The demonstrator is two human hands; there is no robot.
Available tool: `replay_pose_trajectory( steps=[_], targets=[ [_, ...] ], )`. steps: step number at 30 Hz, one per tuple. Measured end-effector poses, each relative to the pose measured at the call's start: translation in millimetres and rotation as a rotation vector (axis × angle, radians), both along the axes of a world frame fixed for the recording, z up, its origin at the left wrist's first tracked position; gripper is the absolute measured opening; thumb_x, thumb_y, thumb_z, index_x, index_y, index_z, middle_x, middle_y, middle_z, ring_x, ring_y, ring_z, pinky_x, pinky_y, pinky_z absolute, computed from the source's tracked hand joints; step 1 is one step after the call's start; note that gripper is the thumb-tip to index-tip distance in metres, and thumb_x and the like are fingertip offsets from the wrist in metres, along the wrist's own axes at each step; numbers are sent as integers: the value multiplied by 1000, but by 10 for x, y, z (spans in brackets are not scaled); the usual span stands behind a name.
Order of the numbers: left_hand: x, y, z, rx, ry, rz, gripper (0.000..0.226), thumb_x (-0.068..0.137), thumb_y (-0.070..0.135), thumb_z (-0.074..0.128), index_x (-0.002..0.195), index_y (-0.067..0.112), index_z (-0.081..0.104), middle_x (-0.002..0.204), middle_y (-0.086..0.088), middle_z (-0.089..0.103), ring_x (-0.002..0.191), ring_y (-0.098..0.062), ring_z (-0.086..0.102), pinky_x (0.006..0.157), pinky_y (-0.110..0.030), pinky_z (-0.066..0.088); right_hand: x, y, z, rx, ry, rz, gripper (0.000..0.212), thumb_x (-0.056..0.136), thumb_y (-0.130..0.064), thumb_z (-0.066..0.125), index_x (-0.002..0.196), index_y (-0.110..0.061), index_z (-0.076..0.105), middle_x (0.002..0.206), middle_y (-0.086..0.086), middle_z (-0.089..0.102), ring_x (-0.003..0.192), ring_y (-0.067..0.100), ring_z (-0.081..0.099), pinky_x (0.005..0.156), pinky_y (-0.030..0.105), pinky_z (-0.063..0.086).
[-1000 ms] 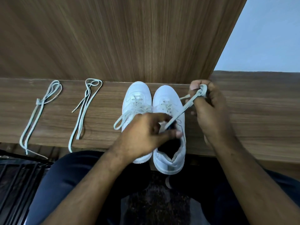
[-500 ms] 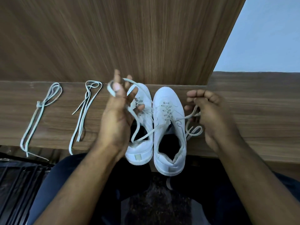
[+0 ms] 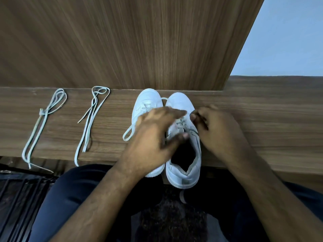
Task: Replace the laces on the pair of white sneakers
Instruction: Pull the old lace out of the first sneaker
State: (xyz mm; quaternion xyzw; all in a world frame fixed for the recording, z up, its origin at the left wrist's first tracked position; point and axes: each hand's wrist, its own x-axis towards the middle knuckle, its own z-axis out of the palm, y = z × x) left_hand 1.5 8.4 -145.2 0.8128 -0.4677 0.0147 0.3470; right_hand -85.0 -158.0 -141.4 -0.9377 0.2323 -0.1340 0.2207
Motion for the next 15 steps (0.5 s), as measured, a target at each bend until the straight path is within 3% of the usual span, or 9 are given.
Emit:
replay_pose_trajectory(
  steps=[4, 7, 10, 15],
  targets=[
    [-76, -84, -167, 291, -46, 8, 59, 87, 45, 60, 143, 27, 50, 134, 7, 57, 118, -23, 59, 95, -43, 45, -26, 19, 20, 40, -45, 63, 19, 98, -31, 54, 104, -23, 69, 98, 1, 64, 87, 24, 61, 79, 40, 51],
    [-27, -72, -160, 242, 49, 72, 52, 85, 41, 59, 135, 28, 58, 116, 5, 63, 101, -26, 65, 86, -43, 52, -64, 22, -36, 157, 136, 215, 27, 97, -36, 55, 120, -25, 62, 109, -3, 64, 92, 17, 62, 82, 39, 51],
    [-48, -89, -129, 202, 92, 85, 53, 79, 36, 57, 131, 28, 62, 104, 4, 63, 96, -24, 65, 82, -41, 53, -78, 38, -68, 172, 220, 261, 45, 90, -45, 63, 130, -25, 53, 117, -4, 56, 95, 16, 60, 84, 39, 51],
    [-107, -113, -109, 219, 26, 73, 57, 85, 12, 54, 136, 36, 48, 98, 3, 54, 88, -25, 61, 74, -39, 50, -73, 35, -40, 190, 53, 37, 29, 82, -34, 73, 110, -33, 66, 94, -15, 69, 82, 9, 65, 78, 32, 54]
  ],
)
